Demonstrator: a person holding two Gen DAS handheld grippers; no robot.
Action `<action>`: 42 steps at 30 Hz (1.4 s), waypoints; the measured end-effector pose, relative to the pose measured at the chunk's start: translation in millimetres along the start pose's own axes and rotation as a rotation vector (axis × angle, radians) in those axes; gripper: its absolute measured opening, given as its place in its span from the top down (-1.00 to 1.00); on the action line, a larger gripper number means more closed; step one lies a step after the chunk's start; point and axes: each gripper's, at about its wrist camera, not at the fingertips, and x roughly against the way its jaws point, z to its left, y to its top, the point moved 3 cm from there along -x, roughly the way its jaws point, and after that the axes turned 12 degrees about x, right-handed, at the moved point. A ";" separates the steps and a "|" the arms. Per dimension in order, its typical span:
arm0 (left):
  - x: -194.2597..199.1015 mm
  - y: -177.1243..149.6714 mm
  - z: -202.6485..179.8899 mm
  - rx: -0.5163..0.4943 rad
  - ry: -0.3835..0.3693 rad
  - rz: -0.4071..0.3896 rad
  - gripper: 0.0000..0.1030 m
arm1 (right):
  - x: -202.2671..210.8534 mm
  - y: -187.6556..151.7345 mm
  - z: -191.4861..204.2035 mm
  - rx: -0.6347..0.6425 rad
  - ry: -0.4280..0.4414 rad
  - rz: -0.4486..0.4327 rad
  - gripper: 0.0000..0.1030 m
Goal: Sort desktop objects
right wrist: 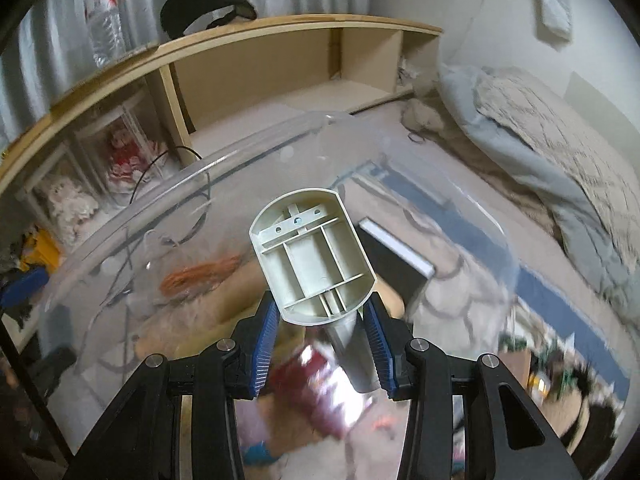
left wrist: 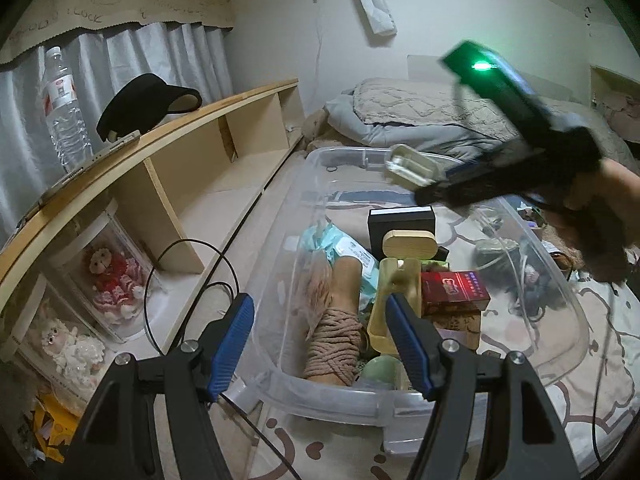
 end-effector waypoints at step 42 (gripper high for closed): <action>81.2 20.3 -47.0 0.074 -0.063 -0.100 -0.87 | 148.1 -55.6 -4.5 -0.112 0.054 -0.429 -1.00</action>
